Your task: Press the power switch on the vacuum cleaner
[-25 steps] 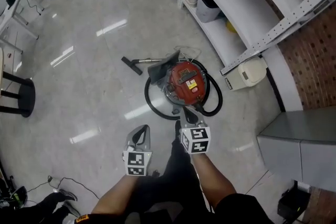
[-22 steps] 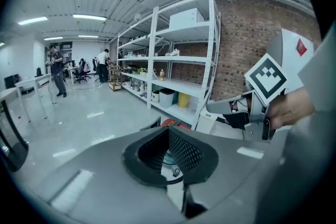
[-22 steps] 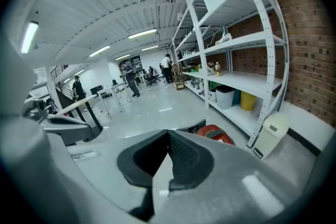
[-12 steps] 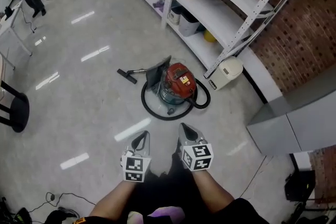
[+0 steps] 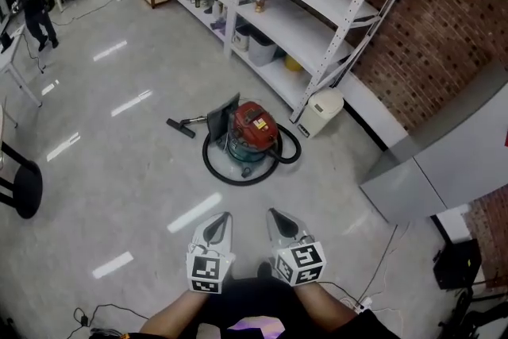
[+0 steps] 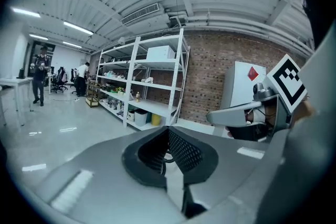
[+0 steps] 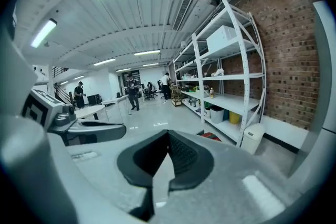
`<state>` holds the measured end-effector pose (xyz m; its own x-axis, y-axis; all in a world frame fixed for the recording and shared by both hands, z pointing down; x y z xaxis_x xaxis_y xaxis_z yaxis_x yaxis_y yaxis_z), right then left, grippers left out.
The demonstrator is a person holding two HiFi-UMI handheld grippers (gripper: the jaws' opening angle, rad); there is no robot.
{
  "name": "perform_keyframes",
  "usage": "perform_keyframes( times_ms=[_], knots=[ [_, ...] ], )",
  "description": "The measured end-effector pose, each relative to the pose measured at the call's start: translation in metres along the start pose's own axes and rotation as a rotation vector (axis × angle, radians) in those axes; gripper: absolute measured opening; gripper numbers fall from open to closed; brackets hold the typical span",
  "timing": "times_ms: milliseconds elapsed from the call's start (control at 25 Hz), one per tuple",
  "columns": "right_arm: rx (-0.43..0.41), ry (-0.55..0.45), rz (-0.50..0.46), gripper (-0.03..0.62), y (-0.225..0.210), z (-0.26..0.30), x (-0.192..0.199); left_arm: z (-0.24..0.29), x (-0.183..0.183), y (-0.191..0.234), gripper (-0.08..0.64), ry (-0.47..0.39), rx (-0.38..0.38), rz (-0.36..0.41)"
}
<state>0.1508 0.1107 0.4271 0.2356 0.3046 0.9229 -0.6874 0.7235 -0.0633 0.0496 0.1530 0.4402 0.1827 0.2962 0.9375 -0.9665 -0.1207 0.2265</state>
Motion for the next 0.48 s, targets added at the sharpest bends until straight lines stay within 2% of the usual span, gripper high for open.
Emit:
perform_keyframes(
  times_ms=[280,480],
  knots=[
    [0.014,-0.035,-0.01,-0.008,0.009,-0.057,0.018,-0.027,0.011,-0.038,0.015,0.001,0.008,0.001],
    [0.028,-0.059,-0.025,-0.008,-0.005,-0.083,0.023,-0.037,0.021,-0.065,0.015,0.007,0.0,-0.005]
  ],
)
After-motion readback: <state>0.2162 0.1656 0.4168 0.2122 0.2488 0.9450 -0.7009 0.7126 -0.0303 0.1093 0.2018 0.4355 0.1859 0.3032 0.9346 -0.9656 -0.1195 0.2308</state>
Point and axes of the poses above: the fingertips, and each gripper's own axes: z forward along the fingers, y to its left, x out of its underside, the point moved 1 cm from there along -z, backward along the fingers, and after that the axes turned 4 degrees about -z, right-handed, at the moved point
